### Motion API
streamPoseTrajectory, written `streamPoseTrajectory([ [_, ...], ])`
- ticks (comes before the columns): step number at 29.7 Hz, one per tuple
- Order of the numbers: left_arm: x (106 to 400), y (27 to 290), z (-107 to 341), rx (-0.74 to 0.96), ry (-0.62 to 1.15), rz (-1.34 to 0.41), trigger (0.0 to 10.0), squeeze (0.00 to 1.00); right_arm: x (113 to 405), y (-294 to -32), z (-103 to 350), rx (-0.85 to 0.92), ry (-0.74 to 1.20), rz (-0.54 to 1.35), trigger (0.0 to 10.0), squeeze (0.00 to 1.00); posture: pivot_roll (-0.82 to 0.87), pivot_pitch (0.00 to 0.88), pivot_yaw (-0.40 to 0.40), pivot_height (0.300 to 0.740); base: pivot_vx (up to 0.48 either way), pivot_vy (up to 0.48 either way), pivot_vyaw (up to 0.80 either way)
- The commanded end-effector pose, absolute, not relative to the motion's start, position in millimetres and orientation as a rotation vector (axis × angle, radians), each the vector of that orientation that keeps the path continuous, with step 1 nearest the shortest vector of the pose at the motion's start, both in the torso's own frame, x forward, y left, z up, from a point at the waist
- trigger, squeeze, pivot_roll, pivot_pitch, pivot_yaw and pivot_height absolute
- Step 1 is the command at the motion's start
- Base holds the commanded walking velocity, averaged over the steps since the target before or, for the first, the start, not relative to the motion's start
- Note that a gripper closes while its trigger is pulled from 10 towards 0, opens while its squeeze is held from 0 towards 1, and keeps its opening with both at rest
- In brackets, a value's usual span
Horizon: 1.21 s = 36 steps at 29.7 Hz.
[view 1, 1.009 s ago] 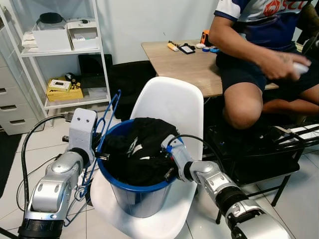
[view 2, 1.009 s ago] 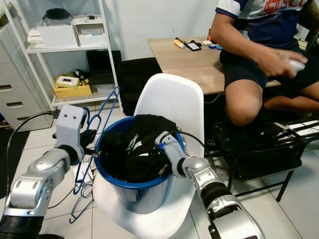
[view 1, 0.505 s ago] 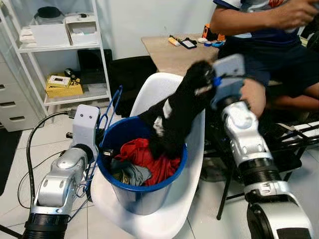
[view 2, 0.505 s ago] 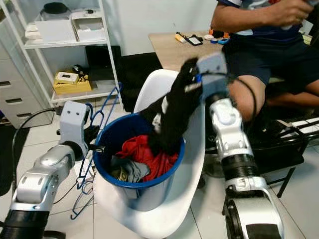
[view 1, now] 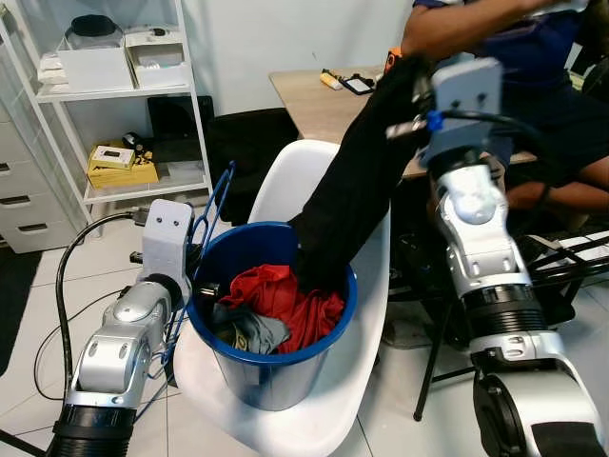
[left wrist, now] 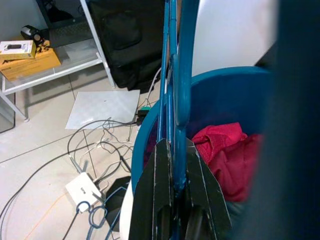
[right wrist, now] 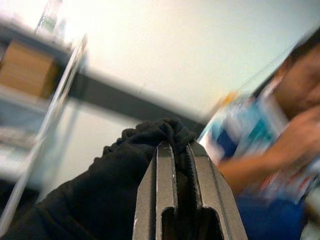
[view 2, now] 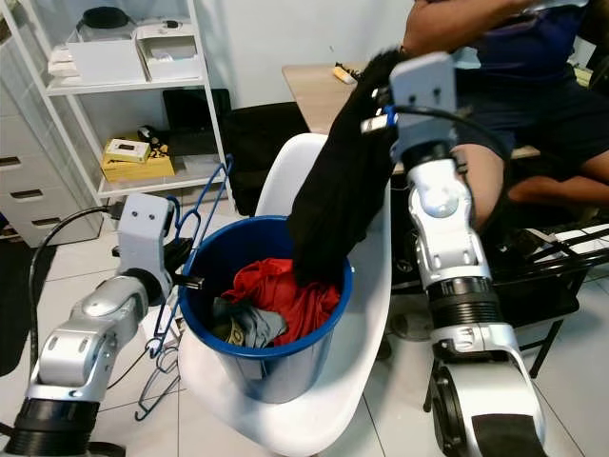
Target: Hang hanger
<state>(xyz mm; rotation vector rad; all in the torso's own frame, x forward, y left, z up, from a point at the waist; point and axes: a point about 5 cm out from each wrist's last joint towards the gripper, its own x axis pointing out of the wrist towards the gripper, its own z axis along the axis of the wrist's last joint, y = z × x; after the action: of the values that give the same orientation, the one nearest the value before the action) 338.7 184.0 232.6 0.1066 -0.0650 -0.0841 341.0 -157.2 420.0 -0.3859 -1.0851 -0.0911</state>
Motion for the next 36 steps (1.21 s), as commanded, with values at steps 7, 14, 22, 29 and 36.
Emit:
streamPoseTrajectory([
  [7, 345.2, 171.7, 248.2, 0.065, -0.132, -0.113, 10.0, 0.00, 285.0, -146.0, 487.3, -0.499, -1.467, -0.146, 10.0, 0.00, -0.03, 0.151, -0.025, 0.740, 0.000, 0.000, 0.00],
  [14, 343.4, 168.3, 252.0, 0.058, -0.148, -0.120, 10.0, 0.00, 307.1, -139.0, 454.4, -0.449, -1.277, -0.014, 10.0, 0.00, -0.03, 0.152, -0.031, 0.740, 0.000, 0.000, 0.00],
  [22, 334.4, 166.9, 285.9, 0.042, -0.284, -0.109, 10.0, 0.00, 321.0, -160.3, 390.3, -0.298, -0.915, -0.010, 10.0, 0.00, -0.05, 0.143, -0.049, 0.740, 0.000, 0.000, 0.00],
  [29, 335.0, 162.6, 307.4, 0.028, -0.385, -0.104, 10.0, 0.00, 319.9, -183.4, 349.8, -0.341, -0.735, -0.041, 10.0, 0.00, -0.09, 0.115, -0.045, 0.740, 0.000, 0.000, 0.00],
  [36, 338.0, 156.5, 310.6, -0.005, -0.401, -0.108, 10.0, 0.00, 317.3, -181.1, 343.1, -0.335, -0.680, -0.010, 10.0, 0.00, -0.10, 0.106, -0.050, 0.740, 0.000, 0.000, 0.00],
])
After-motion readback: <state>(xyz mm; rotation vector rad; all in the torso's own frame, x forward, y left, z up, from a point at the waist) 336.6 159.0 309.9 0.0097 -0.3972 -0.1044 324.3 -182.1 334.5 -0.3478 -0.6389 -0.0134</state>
